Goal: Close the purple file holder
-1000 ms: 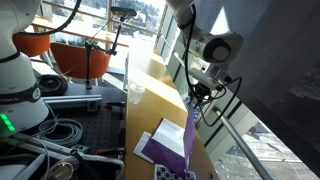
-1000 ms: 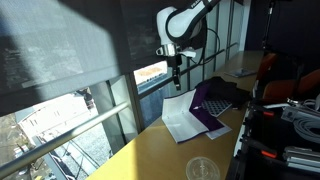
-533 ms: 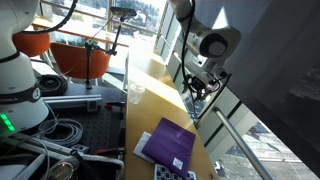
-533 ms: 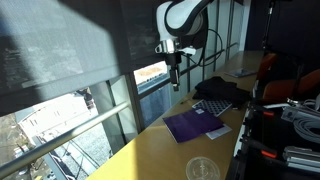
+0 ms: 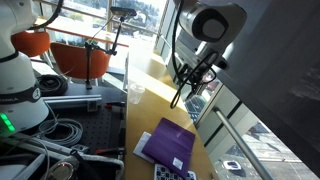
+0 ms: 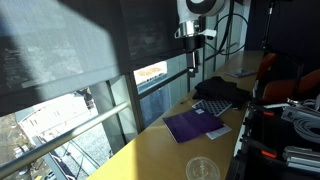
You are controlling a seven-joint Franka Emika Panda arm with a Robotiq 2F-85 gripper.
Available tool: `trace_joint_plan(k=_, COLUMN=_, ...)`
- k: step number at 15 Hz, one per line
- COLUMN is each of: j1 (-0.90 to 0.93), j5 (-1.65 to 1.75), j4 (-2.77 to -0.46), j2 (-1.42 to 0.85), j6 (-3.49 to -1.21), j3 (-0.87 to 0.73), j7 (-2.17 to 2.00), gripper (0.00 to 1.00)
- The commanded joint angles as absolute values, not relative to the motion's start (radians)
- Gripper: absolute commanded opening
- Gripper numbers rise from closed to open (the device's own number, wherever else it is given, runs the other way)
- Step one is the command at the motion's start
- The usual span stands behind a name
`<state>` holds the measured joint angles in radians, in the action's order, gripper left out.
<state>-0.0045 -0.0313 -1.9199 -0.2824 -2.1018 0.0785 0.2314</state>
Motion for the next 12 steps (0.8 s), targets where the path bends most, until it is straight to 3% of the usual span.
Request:
trace_joint_plan(k=1, j1=0.012, j5=-0.010, j4=-2.161, j2=-0.050, j6=-2.145, j3=0.063, j7=0.153, gripper=1.00)
trace_joint_plan(k=6, j1=0.010, j5=0.084, j4=-2.418, j2=0.164, j6=-2.303, j3=0.056, j7=0.105, gripper=1.00)
trace_joint_plan(k=12, j1=-0.029, j5=0.234, j4=-2.545, j2=0.265, j6=-2.514, j3=0.011, j7=0.116, gripper=1.00)
